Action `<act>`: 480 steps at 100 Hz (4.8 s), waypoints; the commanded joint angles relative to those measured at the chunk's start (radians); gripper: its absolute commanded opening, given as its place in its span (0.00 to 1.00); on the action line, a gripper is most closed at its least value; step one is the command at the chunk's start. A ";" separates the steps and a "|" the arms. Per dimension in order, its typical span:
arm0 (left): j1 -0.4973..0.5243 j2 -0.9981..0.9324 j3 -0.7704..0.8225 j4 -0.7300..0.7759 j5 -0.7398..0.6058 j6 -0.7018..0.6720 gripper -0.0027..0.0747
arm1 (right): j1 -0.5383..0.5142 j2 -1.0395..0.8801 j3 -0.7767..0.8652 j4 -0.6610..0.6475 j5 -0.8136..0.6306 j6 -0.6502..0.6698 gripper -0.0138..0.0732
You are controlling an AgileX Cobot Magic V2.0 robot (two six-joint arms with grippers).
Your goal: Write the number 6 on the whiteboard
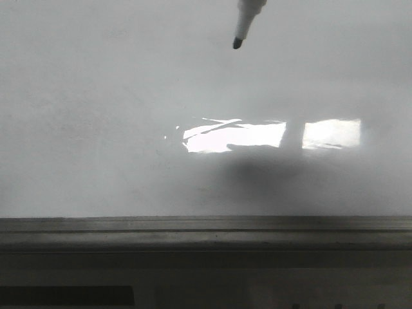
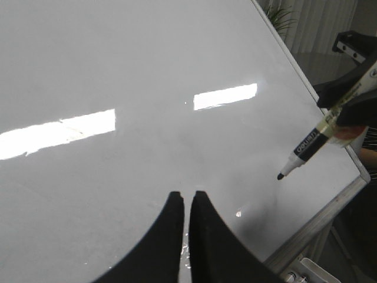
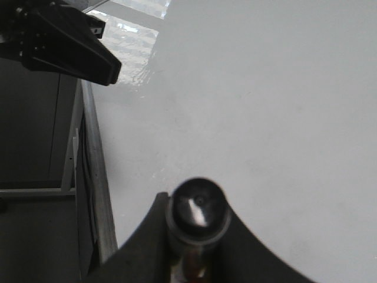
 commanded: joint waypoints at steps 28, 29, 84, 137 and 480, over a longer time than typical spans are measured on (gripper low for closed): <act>-0.003 0.006 -0.024 -0.016 0.047 -0.012 0.01 | -0.004 -0.024 -0.036 0.042 -0.086 -0.007 0.09; -0.003 0.006 -0.024 -0.016 0.047 -0.012 0.01 | -0.004 -0.024 -0.036 0.042 -0.086 -0.007 0.09; -0.003 0.006 -0.024 -0.016 0.047 -0.012 0.01 | -0.004 -0.024 -0.036 0.042 -0.058 -0.007 0.09; -0.003 0.006 -0.024 -0.016 0.045 -0.012 0.01 | 0.088 -0.103 -0.032 -0.625 -0.308 0.526 0.09; -0.003 0.227 -0.062 0.023 0.229 -0.008 0.44 | 0.327 -0.052 -0.155 -1.214 -0.012 1.412 0.08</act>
